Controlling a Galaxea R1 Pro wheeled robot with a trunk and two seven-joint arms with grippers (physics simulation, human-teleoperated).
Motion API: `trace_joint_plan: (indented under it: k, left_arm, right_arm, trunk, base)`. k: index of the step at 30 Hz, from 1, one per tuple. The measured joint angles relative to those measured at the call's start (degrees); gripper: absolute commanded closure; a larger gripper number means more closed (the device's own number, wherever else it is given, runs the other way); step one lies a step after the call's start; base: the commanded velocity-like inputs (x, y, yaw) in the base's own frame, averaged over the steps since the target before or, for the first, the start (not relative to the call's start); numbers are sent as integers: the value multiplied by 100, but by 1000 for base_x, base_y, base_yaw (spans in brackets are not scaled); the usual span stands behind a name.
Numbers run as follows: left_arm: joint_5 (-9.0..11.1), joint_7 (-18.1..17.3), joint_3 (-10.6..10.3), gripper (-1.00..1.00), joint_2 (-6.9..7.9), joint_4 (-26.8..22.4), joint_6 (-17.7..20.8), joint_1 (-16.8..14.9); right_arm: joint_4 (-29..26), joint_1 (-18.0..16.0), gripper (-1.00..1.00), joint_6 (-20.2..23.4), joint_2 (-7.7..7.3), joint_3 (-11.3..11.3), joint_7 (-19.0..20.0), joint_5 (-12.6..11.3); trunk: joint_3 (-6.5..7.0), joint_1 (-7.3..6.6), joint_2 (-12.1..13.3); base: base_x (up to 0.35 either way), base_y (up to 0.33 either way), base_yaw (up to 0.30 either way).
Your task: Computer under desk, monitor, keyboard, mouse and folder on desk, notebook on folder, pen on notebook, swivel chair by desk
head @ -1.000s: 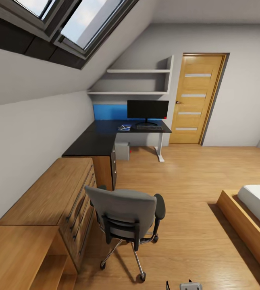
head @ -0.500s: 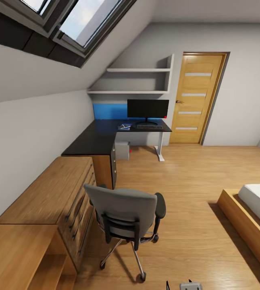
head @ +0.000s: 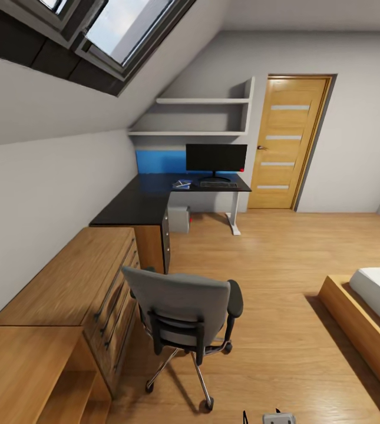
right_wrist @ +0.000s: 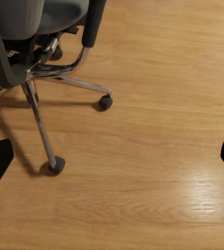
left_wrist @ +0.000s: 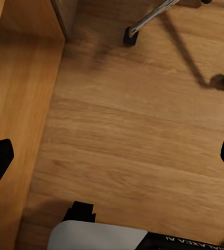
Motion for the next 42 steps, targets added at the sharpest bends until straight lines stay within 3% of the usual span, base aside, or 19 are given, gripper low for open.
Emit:
trace_joint_plan:
  k: [23, 27, 42]
  left_arm:
    - [-16, 2, -32, -100, -16, 105, -243, 0]
    - [-12, 4, -19, -100, -14, 113, -455, -1]
    - [-3, 13, -11, -100, -10, 111, -491, 0]
  right_arm:
    - [57, -3, -100, -6, -1, 1, 0, -13]
    - [78, 0, -100, -7, 0, 8, 0, -2]
    - [79, -2, -100, -4, 0, 9, 0, -6]
  trunk:
    - [-413, 505, -923]
    - [-488, 593, -1084]
    - [-760, 923, -1686]
  base:
    - [0, 0, 0]
    - [0, 0, 0]
    - [0, 0, 0]
